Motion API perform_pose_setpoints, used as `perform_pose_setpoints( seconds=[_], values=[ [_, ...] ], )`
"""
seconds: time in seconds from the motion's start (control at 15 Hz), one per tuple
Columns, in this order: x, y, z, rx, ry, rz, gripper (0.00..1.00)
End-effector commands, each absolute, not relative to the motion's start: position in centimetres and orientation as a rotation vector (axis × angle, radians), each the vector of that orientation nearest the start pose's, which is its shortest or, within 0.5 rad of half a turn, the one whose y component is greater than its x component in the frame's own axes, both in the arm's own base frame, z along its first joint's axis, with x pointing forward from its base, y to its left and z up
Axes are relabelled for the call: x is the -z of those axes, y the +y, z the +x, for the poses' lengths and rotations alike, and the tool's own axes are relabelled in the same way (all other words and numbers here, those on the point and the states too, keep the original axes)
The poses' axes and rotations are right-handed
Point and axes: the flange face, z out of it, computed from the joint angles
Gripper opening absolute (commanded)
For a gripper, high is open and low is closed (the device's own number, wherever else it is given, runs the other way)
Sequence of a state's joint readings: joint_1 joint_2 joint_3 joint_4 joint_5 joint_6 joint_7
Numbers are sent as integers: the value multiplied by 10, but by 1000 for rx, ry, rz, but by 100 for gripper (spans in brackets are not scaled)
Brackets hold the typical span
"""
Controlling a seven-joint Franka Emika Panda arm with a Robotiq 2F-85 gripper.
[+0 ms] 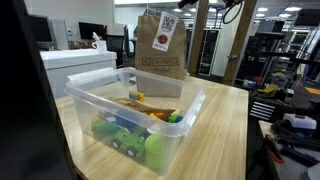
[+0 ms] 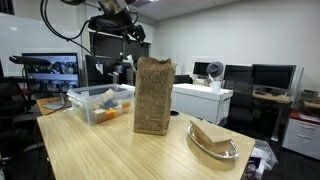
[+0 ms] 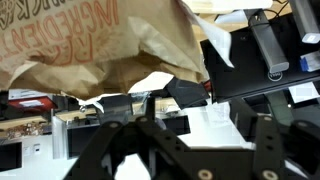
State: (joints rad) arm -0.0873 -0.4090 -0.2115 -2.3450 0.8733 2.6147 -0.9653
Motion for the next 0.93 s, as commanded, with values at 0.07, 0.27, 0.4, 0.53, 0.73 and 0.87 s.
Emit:
perform_pose_setpoints(
  seconds=[0.07, 0.27, 0.4, 0.53, 0.73, 0.87],
  values=[
    [-613, -161, 432, 1433, 74, -2558, 100],
    [-617, -191, 428, 1558, 212, -2623, 100],
    [-607, -230, 426, 1620, 342, -2685, 100],
    [-590, -273, 424, 1622, 486, -2747, 100],
    [-552, -334, 414, 1584, 721, -2839, 100],
    [-523, -359, 406, 1521, 850, -2881, 100]
  ],
)
